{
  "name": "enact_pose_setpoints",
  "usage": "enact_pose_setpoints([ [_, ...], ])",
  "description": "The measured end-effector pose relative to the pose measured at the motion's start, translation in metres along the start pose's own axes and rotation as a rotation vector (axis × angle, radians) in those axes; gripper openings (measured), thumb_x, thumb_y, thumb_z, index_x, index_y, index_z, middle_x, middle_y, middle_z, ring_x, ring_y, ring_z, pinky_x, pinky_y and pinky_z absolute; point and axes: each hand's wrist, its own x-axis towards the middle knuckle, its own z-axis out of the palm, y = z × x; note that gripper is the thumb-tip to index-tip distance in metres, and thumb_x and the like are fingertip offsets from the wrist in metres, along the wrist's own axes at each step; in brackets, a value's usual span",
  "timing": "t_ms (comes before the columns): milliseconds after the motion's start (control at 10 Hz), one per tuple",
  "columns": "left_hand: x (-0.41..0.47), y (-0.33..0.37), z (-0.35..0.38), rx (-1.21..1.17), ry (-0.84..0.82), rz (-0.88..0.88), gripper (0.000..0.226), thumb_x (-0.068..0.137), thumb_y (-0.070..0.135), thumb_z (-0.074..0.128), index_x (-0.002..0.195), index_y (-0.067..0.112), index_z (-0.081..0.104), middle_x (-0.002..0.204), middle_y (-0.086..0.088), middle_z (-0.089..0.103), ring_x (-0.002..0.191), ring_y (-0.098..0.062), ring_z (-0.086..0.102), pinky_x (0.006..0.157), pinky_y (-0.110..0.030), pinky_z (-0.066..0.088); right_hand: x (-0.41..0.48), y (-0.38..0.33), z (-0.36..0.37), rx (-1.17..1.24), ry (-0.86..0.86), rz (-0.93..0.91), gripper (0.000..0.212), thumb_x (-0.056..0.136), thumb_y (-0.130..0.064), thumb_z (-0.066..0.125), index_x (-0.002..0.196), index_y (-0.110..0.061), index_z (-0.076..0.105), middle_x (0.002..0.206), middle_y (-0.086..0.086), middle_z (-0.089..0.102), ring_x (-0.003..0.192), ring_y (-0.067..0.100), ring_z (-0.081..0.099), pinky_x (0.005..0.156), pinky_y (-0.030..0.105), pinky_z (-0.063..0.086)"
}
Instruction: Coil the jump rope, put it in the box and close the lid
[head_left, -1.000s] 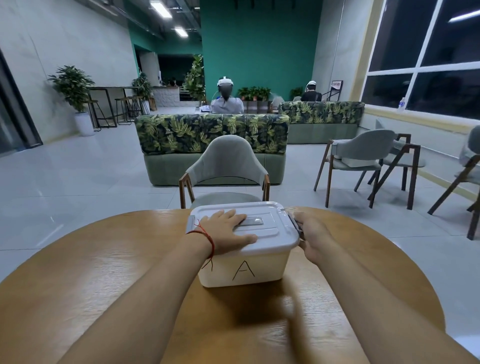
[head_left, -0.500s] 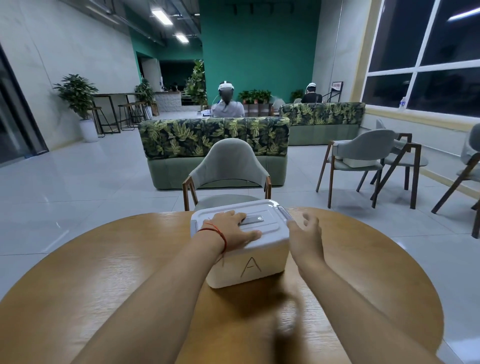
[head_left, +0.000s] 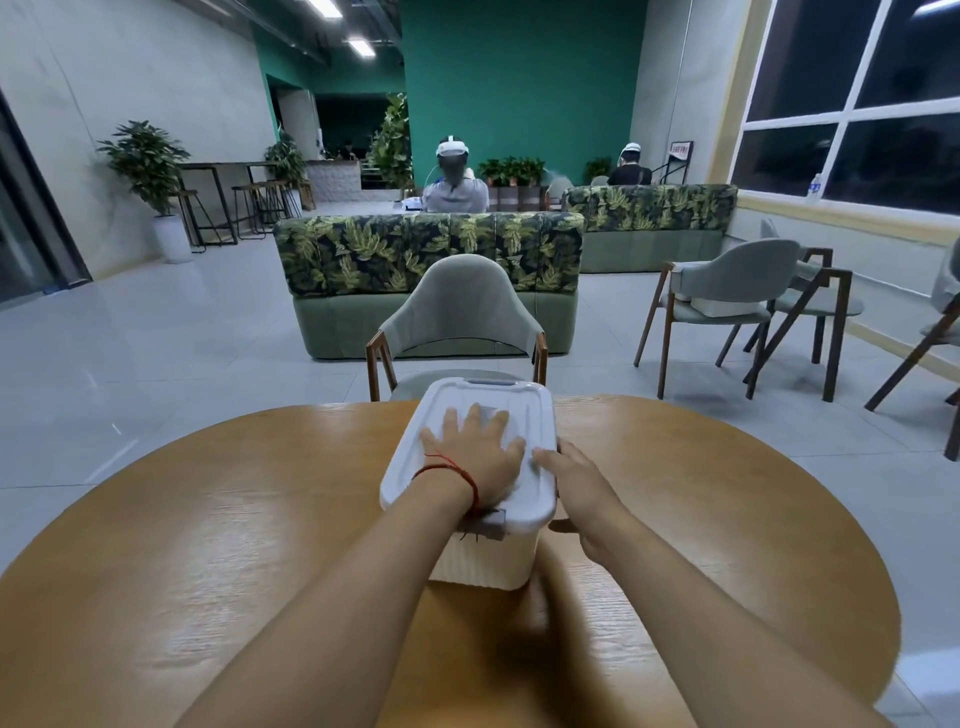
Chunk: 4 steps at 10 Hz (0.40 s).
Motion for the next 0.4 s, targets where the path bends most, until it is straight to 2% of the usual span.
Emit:
enact_pose_setpoints([
  [100, 0.009, 0.007, 0.004, -0.037, 0.032, -0.094, 0.067, 0.111, 0.055, 0.022, 0.174, 0.033, 0.011, 0.186, -0.004, 0.001, 0.169, -0.039, -0.003, 0.129, -0.074, 0.0, 0.021, -0.005, -0.002, -0.002, -0.028, 0.011, 0.029, 0.109, -0.033, 0.052, 0.134, -0.031, 0.066, 0.115, 0.002, 0.081, 0.097, 0.023, 0.076, 0.07, 0.033, 0.059],
  [200, 0.012, 0.011, 0.001, -0.07, 0.024, -0.123, 0.067, 0.112, 0.055, 0.022, 0.174, 0.033, 0.012, 0.186, -0.005, 0.002, 0.17, -0.039, -0.003, 0.129, -0.074, -0.001, 0.028, -0.008, -0.004, -0.038, -0.028, 0.029, 0.028, 0.11, -0.037, 0.05, 0.133, -0.035, 0.065, 0.114, 0.002, 0.08, 0.095, 0.024, 0.076, 0.072, 0.036, 0.062],
  [300, 0.01, 0.009, 0.0, -0.105, 0.028, -0.108, 0.066, 0.111, 0.056, 0.027, 0.172, 0.033, 0.021, 0.185, -0.005, 0.011, 0.169, -0.039, 0.004, 0.13, -0.072, 0.003, 0.026, -0.007, -0.006, -0.069, -0.064, 0.044, 0.036, 0.106, -0.046, 0.051, 0.14, -0.039, 0.062, 0.122, 0.001, 0.079, 0.111, 0.031, 0.074, 0.102, 0.058, 0.059],
  [400, 0.005, -0.01, -0.02, -0.423, 0.13, -0.043, 0.055, 0.111, 0.049, 0.043, 0.159, 0.025, 0.05, 0.168, -0.007, 0.05, 0.154, -0.033, 0.044, 0.126, -0.051, 0.032, 0.031, -0.017, -0.016, -0.152, -0.006, -0.035, 0.062, 0.104, -0.042, 0.062, 0.162, -0.033, 0.041, 0.149, 0.002, 0.064, 0.133, 0.031, 0.063, 0.113, 0.059, 0.05],
])
